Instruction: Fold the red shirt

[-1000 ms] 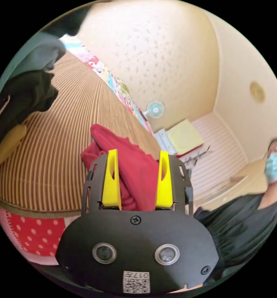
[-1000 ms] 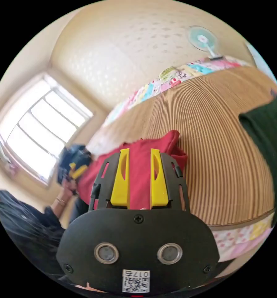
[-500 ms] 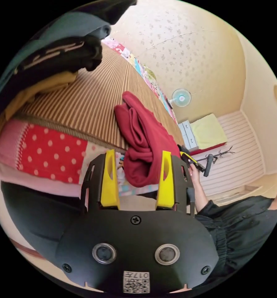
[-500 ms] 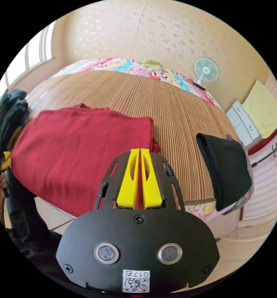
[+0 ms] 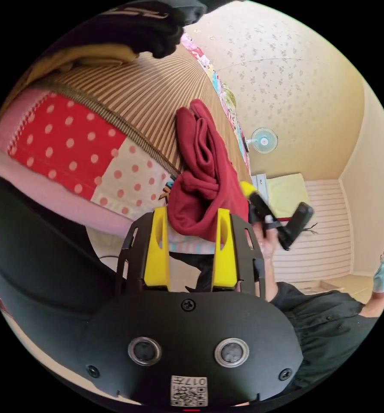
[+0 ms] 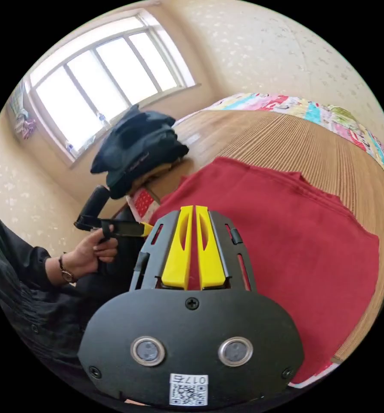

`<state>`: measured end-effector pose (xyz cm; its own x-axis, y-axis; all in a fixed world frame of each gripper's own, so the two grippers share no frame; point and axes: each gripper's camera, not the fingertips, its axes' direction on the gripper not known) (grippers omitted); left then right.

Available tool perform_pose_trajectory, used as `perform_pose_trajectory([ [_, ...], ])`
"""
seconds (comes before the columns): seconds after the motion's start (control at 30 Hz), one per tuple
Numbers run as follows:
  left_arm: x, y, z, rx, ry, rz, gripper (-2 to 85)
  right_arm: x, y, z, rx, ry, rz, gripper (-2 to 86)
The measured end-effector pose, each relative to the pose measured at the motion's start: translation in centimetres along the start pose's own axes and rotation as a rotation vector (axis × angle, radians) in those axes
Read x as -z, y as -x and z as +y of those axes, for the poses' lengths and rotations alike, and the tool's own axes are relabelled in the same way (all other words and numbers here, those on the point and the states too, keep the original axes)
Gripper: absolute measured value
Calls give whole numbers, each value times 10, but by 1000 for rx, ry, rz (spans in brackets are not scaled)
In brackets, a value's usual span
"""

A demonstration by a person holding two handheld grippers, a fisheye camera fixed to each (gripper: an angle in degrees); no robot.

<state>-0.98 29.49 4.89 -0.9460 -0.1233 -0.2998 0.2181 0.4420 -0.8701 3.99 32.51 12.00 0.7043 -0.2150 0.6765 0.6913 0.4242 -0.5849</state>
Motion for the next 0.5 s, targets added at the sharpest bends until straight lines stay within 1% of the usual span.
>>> perform_pose_trajectory([
  [0.03,0,15,2,34,13,36,147,-49,-5,12,-9,125,17,10],
  [0.07,-1,28,5,57,31,47,139,-46,-12,31,-17,21,-18,8],
  [0.1,0,34,7,57,34,60,139,-39,-16,37,-20,-14,-36,8],
  [0.2,5,56,17,27,41,113,140,-23,-31,50,-28,2,-104,6],
  [0.3,13,76,24,7,22,110,164,7,-42,53,-62,29,-135,7],
  [0.37,22,93,25,5,-24,138,169,49,-50,64,-76,-30,-47,7],
  [0.43,25,109,24,16,-34,167,170,84,-64,76,-117,-90,2,7],
  [0.5,26,126,25,36,-40,199,175,116,-90,90,-172,-117,8,7],
])
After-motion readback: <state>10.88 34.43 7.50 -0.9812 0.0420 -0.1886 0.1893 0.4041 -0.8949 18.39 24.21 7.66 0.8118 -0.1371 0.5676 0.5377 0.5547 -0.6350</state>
